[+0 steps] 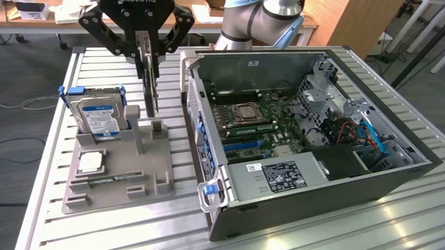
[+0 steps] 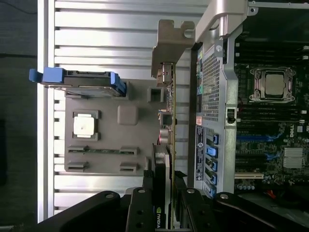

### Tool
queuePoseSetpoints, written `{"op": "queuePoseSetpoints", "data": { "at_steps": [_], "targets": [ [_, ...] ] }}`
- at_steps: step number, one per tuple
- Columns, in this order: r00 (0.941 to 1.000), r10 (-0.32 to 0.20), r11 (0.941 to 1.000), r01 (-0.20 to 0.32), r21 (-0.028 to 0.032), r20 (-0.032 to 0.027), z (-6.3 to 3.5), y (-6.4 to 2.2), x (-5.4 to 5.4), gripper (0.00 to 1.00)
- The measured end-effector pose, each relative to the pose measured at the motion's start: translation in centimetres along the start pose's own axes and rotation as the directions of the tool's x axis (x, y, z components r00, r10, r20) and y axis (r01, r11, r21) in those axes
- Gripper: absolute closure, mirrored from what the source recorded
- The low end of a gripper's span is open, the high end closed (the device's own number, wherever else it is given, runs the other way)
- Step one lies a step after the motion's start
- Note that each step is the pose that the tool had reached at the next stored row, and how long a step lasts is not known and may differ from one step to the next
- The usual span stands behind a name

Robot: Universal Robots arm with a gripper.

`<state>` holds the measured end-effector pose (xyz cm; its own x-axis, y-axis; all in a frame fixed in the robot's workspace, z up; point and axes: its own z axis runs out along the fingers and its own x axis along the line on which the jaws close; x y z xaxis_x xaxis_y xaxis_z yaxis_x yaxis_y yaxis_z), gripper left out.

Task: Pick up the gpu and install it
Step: 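Pick up the gpu and move the gpu toward the slot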

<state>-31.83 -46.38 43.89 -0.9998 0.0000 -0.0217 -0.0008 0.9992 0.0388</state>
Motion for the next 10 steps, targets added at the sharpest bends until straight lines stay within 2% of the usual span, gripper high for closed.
{"op": "queuePoseSetpoints", "data": {
  "at_steps": [10],
  "targets": [
    [1.0000,0.000,1.0000,0.000,0.0001,-0.0003,-0.19,0.01,-0.22,0.73]
  ]
}}
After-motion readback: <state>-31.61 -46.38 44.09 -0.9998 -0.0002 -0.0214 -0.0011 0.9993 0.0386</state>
